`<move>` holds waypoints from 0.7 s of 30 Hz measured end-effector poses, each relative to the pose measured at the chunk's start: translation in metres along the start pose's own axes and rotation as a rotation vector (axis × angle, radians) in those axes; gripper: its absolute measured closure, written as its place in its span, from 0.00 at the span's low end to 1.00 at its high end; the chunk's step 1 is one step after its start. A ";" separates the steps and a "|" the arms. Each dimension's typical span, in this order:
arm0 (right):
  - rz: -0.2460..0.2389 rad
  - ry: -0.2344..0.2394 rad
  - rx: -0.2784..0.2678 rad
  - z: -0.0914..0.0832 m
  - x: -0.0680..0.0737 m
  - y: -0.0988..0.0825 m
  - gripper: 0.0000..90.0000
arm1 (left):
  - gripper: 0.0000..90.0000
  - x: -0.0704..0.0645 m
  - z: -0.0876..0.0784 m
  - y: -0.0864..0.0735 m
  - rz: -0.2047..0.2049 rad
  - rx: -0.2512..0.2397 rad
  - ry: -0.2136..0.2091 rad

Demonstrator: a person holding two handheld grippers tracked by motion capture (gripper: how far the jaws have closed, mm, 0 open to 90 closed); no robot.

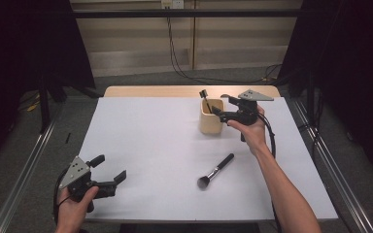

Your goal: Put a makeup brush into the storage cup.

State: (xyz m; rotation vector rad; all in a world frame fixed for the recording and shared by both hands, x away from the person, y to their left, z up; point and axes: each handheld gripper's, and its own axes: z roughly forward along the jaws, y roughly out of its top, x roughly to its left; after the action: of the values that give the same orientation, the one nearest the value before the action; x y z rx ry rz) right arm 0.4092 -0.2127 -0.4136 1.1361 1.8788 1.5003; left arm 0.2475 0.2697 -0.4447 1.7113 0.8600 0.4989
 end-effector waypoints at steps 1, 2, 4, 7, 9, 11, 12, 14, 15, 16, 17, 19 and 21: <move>-0.002 -0.001 -0.005 -0.002 0.000 -0.001 0.08 | 0.03 0.001 0.000 0.000 0.003 0.001 0.002; 0.005 -0.004 -0.007 -0.004 0.001 -0.001 0.05 | 0.03 0.000 0.000 0.000 -0.001 0.001 0.002; 0.012 -0.004 -0.006 -0.007 0.001 -0.003 0.03 | 0.03 0.000 0.000 0.001 -0.005 -0.004 0.002; 0.010 -0.009 -0.007 -0.014 0.001 -0.005 0.00 | 0.03 0.000 0.001 0.001 -0.004 -0.007 -0.002; 0.013 -0.013 -0.005 -0.019 0.002 -0.007 0.01 | 0.03 0.000 0.001 0.001 -0.003 -0.005 -0.001; 0.008 -0.012 -0.011 -0.025 0.003 -0.008 0.01 | 0.03 0.000 0.000 0.001 -0.004 -0.008 -0.001; 0.002 -0.015 -0.014 -0.027 0.003 -0.008 0.01 | 0.03 0.000 0.000 0.001 -0.001 -0.008 0.002; 0.003 -0.019 -0.018 -0.032 0.002 -0.010 0.00 | 0.03 -0.001 -0.001 0.001 -0.002 -0.011 -0.002; 0.011 -0.023 -0.018 -0.036 0.002 -0.011 0.00 | 0.03 -0.002 -0.001 0.002 0.002 -0.014 0.000; 0.017 -0.023 -0.019 -0.038 0.002 -0.013 0.00 | 0.03 -0.002 -0.001 0.002 -0.001 -0.015 0.000; 0.021 -0.026 -0.014 -0.040 0.002 -0.013 0.00 | 0.03 -0.002 -0.001 0.002 -0.002 -0.017 0.000; 0.016 -0.029 -0.016 -0.046 0.003 -0.016 0.00 | 0.03 -0.002 -0.002 0.002 0.000 -0.018 0.003; 0.011 -0.030 -0.015 -0.052 0.006 -0.018 0.00 | 0.03 -0.001 -0.002 0.002 0.001 -0.019 0.004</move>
State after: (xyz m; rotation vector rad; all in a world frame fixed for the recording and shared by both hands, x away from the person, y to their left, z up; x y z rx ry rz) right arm 0.3602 -0.2375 -0.4154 1.1580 1.8416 1.4930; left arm 0.2460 0.2696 -0.4423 1.6941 0.8552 0.5102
